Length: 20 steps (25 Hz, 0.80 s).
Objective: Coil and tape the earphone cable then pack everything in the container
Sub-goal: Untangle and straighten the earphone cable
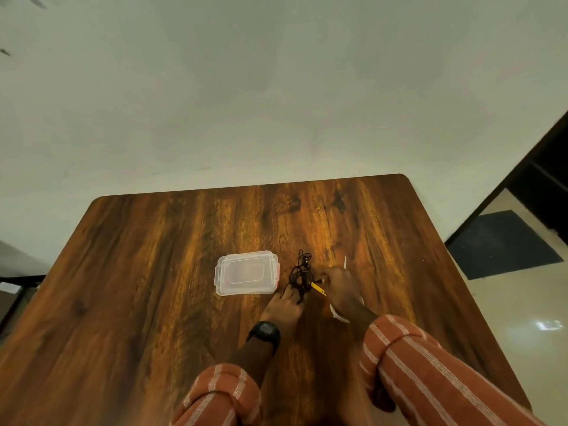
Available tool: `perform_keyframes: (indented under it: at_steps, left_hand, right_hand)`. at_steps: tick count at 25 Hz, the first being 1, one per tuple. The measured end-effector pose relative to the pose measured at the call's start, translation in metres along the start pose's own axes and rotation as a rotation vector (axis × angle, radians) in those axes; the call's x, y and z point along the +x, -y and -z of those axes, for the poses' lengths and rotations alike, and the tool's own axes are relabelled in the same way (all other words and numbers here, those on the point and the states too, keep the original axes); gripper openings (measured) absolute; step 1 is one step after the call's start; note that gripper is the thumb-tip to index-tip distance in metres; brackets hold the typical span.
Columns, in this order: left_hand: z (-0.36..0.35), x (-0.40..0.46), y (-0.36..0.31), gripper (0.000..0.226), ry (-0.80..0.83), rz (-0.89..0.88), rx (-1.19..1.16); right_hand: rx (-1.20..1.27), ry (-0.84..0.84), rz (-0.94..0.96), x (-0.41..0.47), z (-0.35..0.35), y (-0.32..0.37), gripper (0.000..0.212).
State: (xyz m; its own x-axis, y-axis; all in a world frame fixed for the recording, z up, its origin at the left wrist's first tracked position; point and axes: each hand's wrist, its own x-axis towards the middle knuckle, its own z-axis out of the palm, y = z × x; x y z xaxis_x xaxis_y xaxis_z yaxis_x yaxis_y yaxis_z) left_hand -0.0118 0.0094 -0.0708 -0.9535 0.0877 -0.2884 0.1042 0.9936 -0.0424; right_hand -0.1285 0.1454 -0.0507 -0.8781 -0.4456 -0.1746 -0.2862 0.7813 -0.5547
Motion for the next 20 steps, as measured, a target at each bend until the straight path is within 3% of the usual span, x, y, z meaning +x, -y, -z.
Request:
perform_keyframes:
  at_steps: [6,9,14,17,20]
  left_hand:
    - [-0.01,-0.021,0.015,0.036,0.011,0.048,-0.129]
    - [0.009,-0.033,0.021,0.032,0.02,0.118,-0.191]
    - [0.038,-0.028,0.021,0.029,-0.107,0.192,-0.202]
    - [0.047,-0.011,0.019,0.052,-0.175,0.135,-0.265]
    - [0.049,-0.006,0.022,0.067,-0.105,0.094,-0.319]
  right_hand:
    - [-0.312,0.239,0.114,0.027,-0.014,-0.008,0.029]
    - [-0.345,0.229,0.194,0.031,-0.015,-0.009,0.029]
    - [-0.235,0.111,0.384,0.02,-0.012,-0.008,0.036]
    - [-0.261,0.24,0.364,0.009,-0.028,-0.004,0.04]
    - [-0.341,0.22,0.338,0.001,-0.036,-0.008,0.037]
